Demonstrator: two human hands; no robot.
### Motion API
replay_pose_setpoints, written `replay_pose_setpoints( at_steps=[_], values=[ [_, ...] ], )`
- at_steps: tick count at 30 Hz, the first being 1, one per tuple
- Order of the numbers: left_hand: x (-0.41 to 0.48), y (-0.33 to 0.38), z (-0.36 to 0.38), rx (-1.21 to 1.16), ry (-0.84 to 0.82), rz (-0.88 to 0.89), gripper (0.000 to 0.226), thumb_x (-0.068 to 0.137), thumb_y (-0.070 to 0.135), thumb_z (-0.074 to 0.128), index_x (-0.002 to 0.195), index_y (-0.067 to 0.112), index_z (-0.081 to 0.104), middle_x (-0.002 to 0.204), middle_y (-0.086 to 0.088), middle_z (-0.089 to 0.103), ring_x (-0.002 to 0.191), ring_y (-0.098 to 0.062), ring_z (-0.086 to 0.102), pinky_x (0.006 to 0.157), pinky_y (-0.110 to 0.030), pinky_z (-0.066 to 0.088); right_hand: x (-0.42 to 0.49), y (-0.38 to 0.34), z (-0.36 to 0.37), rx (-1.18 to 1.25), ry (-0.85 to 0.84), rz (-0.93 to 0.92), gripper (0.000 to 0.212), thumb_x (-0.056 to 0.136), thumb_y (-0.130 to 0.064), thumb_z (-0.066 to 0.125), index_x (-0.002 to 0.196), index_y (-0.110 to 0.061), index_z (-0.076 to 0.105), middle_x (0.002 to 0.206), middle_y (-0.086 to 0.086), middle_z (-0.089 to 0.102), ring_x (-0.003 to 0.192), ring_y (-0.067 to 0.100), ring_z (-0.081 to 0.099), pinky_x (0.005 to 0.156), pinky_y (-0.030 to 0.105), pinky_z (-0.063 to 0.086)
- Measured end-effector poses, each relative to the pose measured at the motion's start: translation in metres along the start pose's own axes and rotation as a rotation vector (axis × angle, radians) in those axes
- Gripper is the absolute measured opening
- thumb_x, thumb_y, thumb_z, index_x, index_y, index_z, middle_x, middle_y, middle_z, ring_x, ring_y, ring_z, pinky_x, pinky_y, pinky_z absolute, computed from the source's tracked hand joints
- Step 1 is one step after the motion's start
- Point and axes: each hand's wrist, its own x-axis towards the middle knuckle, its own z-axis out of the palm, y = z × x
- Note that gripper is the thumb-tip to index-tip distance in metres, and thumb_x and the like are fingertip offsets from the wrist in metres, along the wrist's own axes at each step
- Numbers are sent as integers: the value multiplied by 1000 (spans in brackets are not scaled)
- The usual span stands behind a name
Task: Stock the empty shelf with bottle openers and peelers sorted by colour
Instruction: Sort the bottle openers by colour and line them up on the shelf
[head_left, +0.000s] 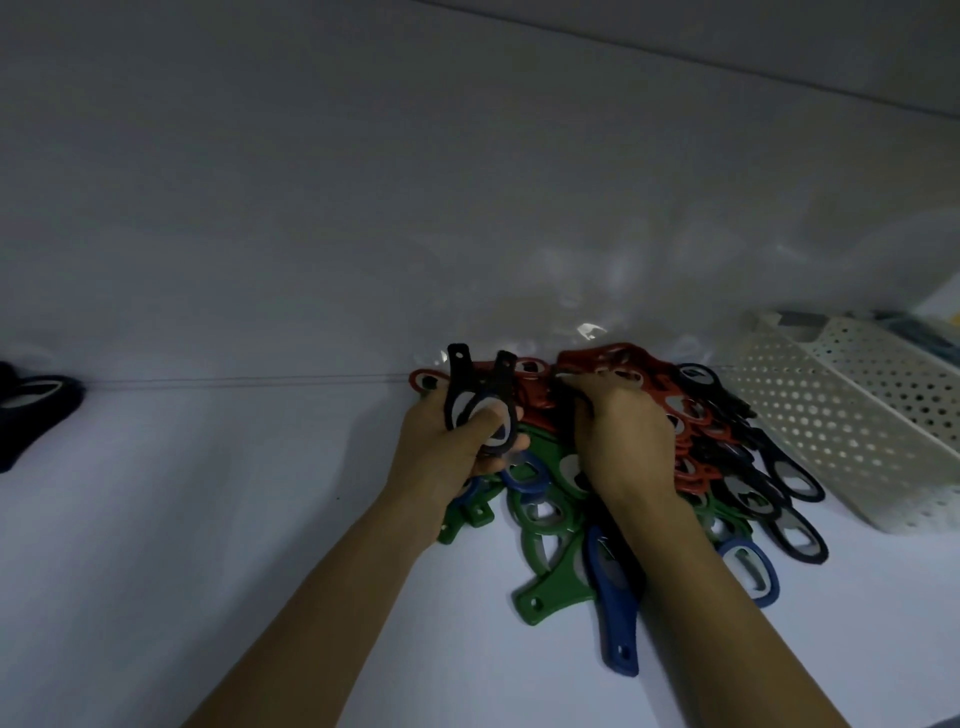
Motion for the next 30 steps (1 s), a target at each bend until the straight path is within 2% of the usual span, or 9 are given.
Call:
replay_pose_setpoints(
  at_steps=[7,10,15,17,20,23,25,27,30],
  values=[
    [2,-2,-1,42,-20,0,17,90,15,61,106,10,62,81,-3,74,64,-12,71,47,-14,49,-3,8,-7,49,298,59,16,75,-13,73,92,-15,75,82,7,58,81,30,53,73,29,27],
    [4,-2,-1,-11,-42,-19,21,91,22,59,107,9,62,84,-5,75,69,-18,72,50,-16,50,-6,4,-10,231,391,-15,22,79,-8,65,98,-15,74,77,2,61,70,21,57,70,27,33],
    [3,1,2,-64,-92,-63,42,79,56,53,98,22,68,86,-2,75,75,-16,72,54,-21,54,-15,-16,-2,370,124,-333,34,79,-1,59,110,-9,71,89,5,69,80,19,59,73,36,48],
    [2,0,0,33,-96,2,29,87,43,56,107,23,66,89,4,74,79,-12,71,57,-19,53,-15,-21,1,390,-10,-394,42,76,6,54,111,-9,71,95,7,65,88,22,56,77,38,47],
    [0,-1,-1,28,-77,26,17,93,24,57,108,21,64,87,2,74,73,-13,71,54,-18,52,-14,-21,0,510,-30,-263,44,77,6,48,111,-11,71,99,7,63,94,22,57,81,42,49],
    [0,-3,1,25,-50,31,15,90,15,60,105,18,63,85,-2,74,69,-14,71,52,-18,52,-10,-6,-2,285,80,-69,36,82,-3,51,113,-13,68,108,6,65,103,23,58,92,42,45],
    [2,-6,-1,34,-16,50,23,87,12,64,109,18,62,93,-4,73,77,-15,71,56,-19,54,-5,-1,-3,-3,-10,54,36,86,-15,56,121,-21,63,120,3,62,115,24,52,100,39,29],
    [4,-9,-1,41,13,79,29,84,12,67,112,18,62,98,-3,71,81,-14,70,58,-19,54,-1,2,-1,-159,-101,127,34,89,-26,55,123,-30,60,123,-1,59,119,22,47,96,35,19],
    [6,-12,0,35,17,103,23,83,13,67,103,24,64,87,4,74,73,-8,70,53,-15,52,2,0,4,-204,-81,114,31,90,-23,51,117,-31,64,116,-2,62,114,21,49,91,37,22]
  ],
)
